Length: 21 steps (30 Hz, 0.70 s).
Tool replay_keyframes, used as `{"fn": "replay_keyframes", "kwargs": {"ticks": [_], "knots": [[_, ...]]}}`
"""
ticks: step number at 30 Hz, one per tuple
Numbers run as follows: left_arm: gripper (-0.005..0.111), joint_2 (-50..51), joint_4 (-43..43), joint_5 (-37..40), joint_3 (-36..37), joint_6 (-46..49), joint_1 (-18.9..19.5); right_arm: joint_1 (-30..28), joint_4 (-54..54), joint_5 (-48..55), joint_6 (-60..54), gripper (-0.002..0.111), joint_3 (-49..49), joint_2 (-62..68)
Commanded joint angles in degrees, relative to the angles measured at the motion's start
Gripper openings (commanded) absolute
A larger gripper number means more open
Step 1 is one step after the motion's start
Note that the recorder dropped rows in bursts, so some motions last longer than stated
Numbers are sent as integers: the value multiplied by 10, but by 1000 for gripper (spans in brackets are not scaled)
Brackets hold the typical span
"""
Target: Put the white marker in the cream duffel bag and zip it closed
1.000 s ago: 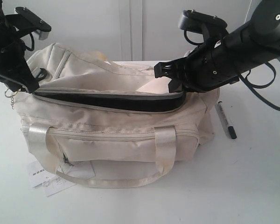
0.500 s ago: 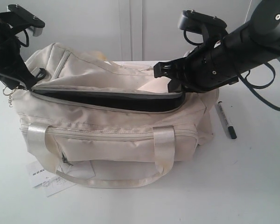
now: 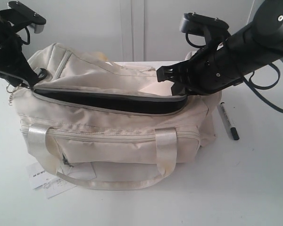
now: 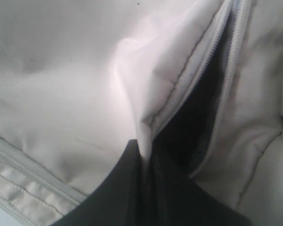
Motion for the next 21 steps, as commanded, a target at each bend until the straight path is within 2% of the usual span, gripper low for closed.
{"fn": "replay_keyframes", "kwargs": {"ticks": [1,13,17,21], "knots": [[14,-4,7,10,3,-3,5,0,-22,6,-6,0,2,-8],[15,-4,17,10,3,-24,5,0,-42,13,-6,0,2,-8],[28,-18,38,31,3,-59,10,0,-42,13,-6,0,2,-8],[43,-49,-48,50,3,-43,10,0,-42,14,-6,0,2,-8]]}}
